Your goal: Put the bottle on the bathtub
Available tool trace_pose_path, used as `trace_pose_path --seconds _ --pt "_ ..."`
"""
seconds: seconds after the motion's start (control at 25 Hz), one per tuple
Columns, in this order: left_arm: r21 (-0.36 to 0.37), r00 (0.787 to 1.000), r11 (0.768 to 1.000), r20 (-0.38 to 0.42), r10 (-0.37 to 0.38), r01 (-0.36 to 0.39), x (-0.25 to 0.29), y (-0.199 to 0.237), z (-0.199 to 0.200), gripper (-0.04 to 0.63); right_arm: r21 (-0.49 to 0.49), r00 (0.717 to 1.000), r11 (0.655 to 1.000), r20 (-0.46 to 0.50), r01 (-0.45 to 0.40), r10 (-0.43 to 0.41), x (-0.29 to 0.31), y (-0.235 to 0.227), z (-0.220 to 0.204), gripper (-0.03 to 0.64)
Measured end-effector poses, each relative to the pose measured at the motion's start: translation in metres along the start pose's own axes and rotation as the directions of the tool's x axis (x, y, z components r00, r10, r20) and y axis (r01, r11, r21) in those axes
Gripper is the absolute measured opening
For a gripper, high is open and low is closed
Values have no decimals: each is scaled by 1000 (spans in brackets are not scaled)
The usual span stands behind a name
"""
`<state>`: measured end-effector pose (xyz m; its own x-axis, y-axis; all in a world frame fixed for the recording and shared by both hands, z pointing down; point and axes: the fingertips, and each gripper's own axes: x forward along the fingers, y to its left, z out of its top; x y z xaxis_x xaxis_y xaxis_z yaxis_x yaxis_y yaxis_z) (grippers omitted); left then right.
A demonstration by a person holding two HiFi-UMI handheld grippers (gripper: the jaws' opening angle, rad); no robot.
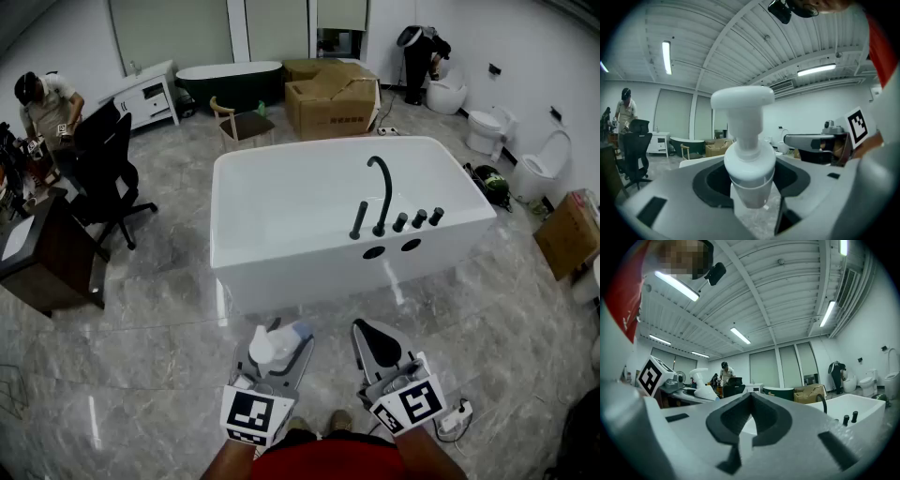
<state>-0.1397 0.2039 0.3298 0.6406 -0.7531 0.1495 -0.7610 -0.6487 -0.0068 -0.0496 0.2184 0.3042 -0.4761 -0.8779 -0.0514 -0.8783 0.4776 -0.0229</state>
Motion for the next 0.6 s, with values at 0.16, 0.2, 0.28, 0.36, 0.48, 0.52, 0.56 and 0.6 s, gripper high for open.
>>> trace_pose_path --seconds 0.16,0.2,0.28,0.36,0.48,0.52,0.56,0.6 --pt "7 1000 1000 11 -3 3 -2 6 -4 235 -7 1000 1000 7 -9 9 5 8 1 5" --pt "5 1000 1000 11 -4 4 -2 7 -5 235 -3 1000 1000 11 -9 9 6 10 1 5" --pt "4 1000 1000 18 -7 7 -1 11 -8 235 -4 1000 1000 13 1 -1 8 11 0 5" --pt "2 1000 1000 23 -12 12 0 17 -10 235 -15 1000 1000 5 13 -13 11 13 -3 5" --pt "4 999 1000 28 -19 19 5 27 -14 235 -18 1000 999 -9 30 -30 16 13 -7 5" --pt "4 999 1000 27 -20 20 9 29 -14 235 -16 999 999 -14 35 -36 18 11 -8 5" --pt "2 999 1000 24 -22 22 12 31 -13 235 -13 999 999 -18 40 -40 20 8 -10 5" --pt "0 1000 1000 19 -24 24 17 33 -12 235 -11 999 999 -20 43 -44 23 4 -11 5"
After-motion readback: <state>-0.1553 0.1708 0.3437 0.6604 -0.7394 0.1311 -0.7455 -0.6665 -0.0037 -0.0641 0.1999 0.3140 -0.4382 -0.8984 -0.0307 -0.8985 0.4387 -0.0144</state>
